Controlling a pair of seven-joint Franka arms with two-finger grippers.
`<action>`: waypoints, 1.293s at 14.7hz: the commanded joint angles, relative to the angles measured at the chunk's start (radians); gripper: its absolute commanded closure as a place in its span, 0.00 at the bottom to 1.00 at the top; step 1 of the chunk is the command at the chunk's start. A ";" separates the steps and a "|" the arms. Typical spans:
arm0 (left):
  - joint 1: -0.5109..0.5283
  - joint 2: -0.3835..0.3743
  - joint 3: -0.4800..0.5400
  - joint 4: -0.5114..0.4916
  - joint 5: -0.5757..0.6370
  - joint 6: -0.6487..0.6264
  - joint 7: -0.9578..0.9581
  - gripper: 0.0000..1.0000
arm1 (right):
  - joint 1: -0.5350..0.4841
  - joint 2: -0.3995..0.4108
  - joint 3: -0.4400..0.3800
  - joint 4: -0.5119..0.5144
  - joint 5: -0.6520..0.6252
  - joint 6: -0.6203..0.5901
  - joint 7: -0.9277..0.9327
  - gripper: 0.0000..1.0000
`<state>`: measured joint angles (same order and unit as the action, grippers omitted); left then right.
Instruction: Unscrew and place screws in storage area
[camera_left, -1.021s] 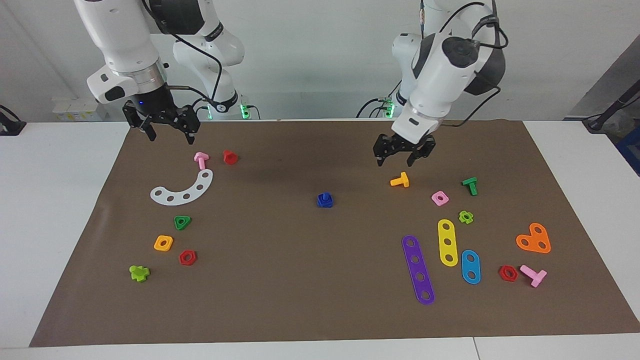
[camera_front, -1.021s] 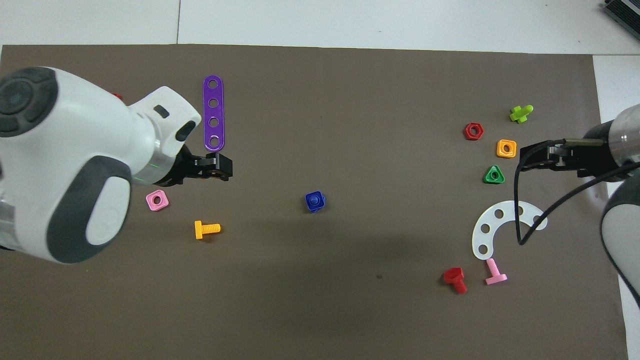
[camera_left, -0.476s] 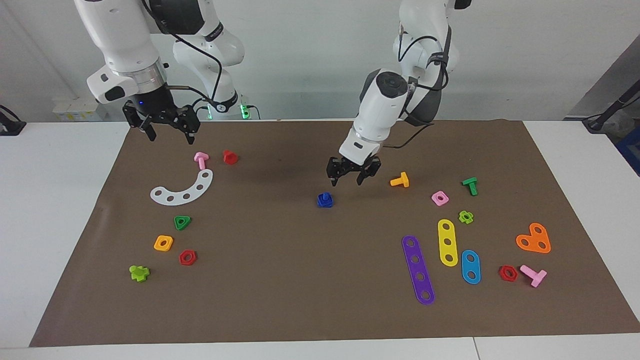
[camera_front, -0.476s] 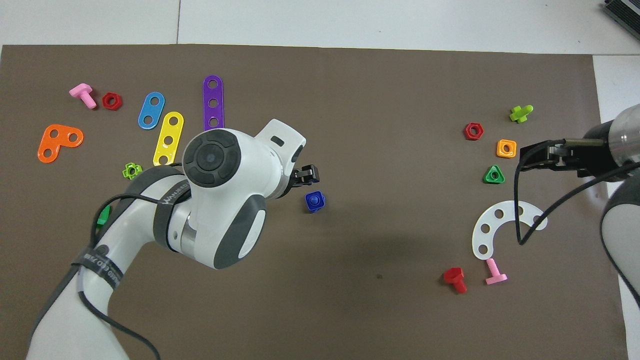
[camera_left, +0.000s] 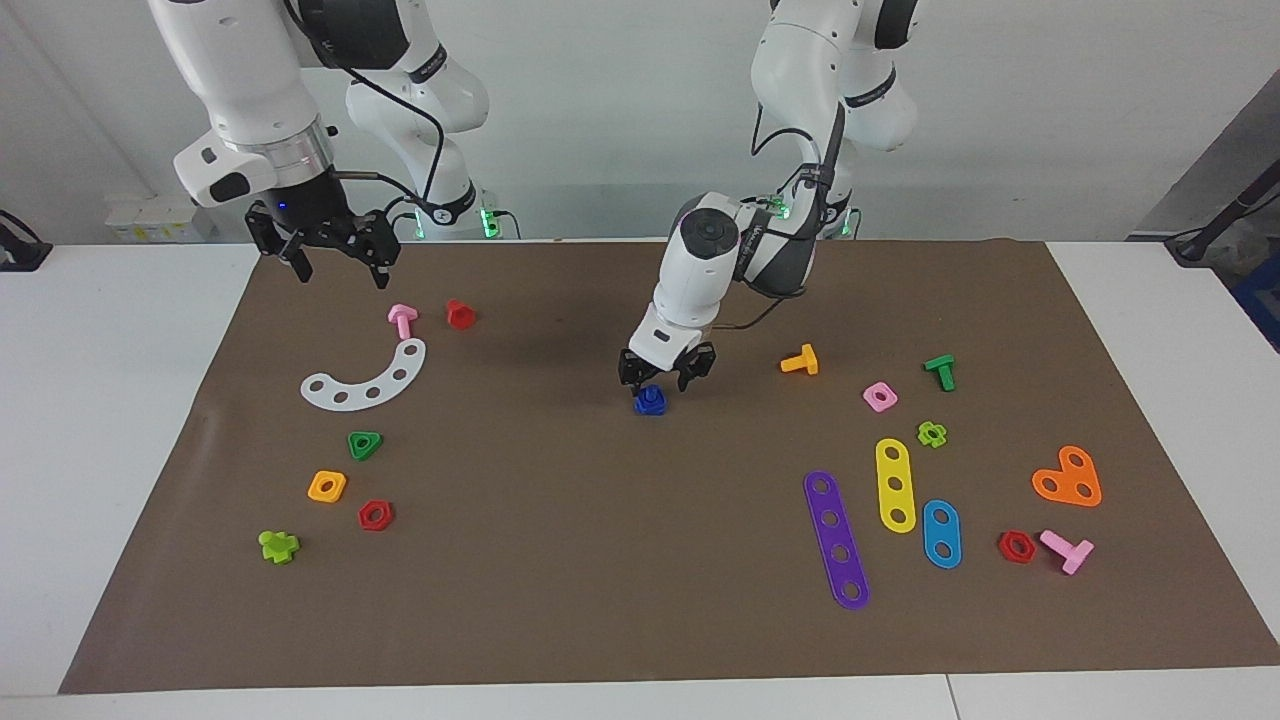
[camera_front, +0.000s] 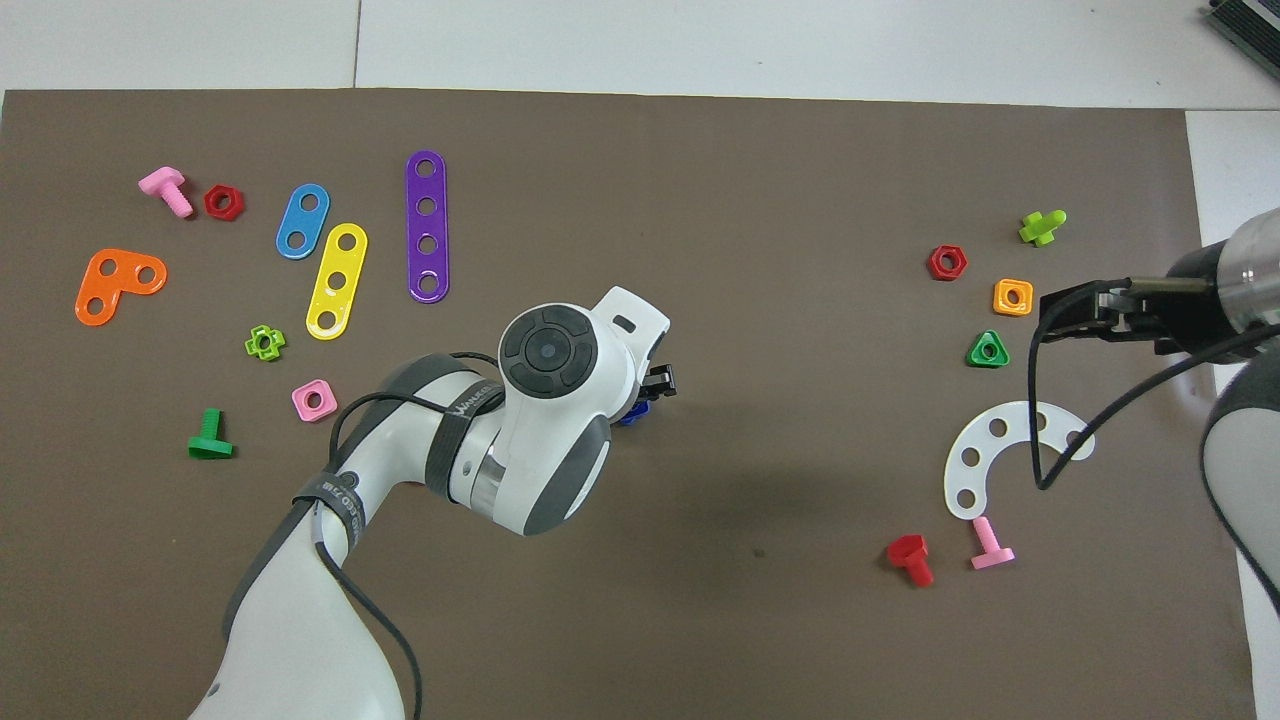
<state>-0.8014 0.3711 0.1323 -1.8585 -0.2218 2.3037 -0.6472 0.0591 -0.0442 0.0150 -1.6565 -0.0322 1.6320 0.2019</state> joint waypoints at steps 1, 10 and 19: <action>-0.036 0.022 0.021 -0.001 -0.014 0.039 -0.023 0.20 | -0.012 -0.014 0.002 -0.009 0.023 -0.009 -0.030 0.00; -0.050 0.029 0.020 -0.010 -0.013 0.045 -0.034 0.31 | -0.012 -0.014 0.002 -0.009 0.023 -0.009 -0.029 0.00; -0.067 0.028 0.021 -0.042 -0.013 0.097 -0.052 0.59 | -0.012 -0.014 0.002 -0.009 0.023 -0.009 -0.030 0.00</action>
<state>-0.8456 0.4037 0.1324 -1.8825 -0.2218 2.3748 -0.6921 0.0591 -0.0442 0.0150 -1.6565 -0.0322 1.6320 0.2019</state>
